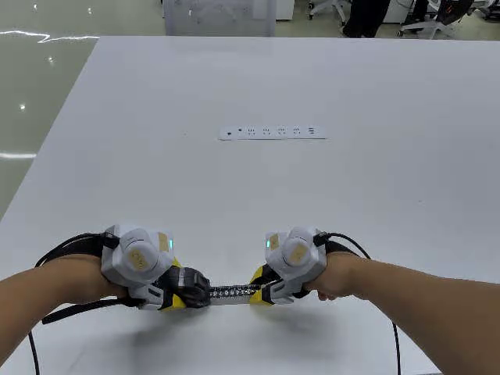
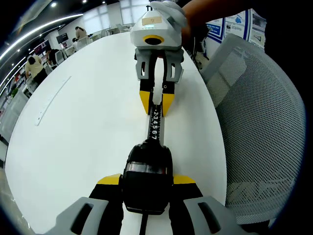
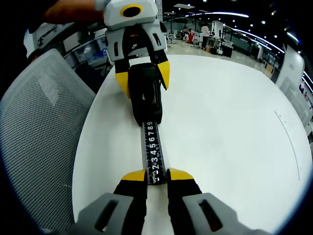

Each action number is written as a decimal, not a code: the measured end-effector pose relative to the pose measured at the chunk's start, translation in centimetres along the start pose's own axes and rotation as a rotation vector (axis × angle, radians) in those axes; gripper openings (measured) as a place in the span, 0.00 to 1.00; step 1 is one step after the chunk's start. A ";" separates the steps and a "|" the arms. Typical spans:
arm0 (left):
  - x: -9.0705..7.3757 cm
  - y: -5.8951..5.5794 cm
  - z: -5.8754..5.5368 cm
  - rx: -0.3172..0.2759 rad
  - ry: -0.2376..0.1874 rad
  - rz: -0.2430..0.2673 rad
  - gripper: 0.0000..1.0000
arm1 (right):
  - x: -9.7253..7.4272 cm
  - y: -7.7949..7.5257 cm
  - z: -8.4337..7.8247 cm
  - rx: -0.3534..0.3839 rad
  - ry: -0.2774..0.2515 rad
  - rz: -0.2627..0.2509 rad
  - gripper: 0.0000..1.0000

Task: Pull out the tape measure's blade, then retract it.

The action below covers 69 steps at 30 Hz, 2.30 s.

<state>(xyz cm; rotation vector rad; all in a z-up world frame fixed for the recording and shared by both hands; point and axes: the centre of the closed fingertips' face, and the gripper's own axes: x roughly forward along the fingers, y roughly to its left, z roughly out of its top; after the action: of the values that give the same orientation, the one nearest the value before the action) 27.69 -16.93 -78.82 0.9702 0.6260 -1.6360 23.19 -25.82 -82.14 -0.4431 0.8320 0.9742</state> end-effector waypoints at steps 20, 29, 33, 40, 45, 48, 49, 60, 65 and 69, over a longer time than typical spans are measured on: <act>0.0 0.0 -0.1 -0.002 0.009 -0.002 0.32 | -0.7 -0.2 -0.9 -0.005 0.013 0.000 0.14; 0.0 0.0 -0.1 -0.004 0.009 0.004 0.32 | -1.0 -0.4 -1.3 -0.009 0.017 -0.004 0.14; 0.0 0.0 0.0 -0.002 0.010 0.004 0.32 | -1.1 -0.3 -1.4 -0.006 0.017 -0.004 0.13; 0.0 0.0 0.0 -0.003 0.010 0.002 0.32 | -1.3 -0.4 -1.7 0.001 0.014 -0.005 0.13; 0.1 0.0 0.0 -0.003 0.010 0.000 0.32 | -1.4 -0.5 -1.9 0.003 0.017 -0.005 0.13; 0.1 0.0 0.0 -0.004 0.009 -0.001 0.32 | -1.6 -0.5 -2.0 0.004 0.018 -0.006 0.13; 0.1 0.0 0.0 -0.003 0.009 -0.001 0.32 | -1.7 -0.5 -2.1 0.004 0.019 -0.007 0.13; 0.1 0.0 0.0 -0.005 0.007 -0.002 0.32 | -2.2 -0.5 -2.9 0.014 0.028 -0.011 0.13; 0.1 0.0 0.0 -0.004 0.007 -0.003 0.32 | -2.6 -0.5 -3.3 0.020 0.034 -0.012 0.13; 0.1 0.0 0.0 -0.003 0.006 -0.005 0.32 | -2.8 -0.6 -3.5 0.022 0.038 -0.016 0.13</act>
<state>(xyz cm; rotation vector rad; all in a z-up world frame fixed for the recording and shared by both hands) 27.68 -16.96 -78.88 0.9728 0.6354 -1.6362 21.40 -29.98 -82.13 -0.4494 0.8715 0.9434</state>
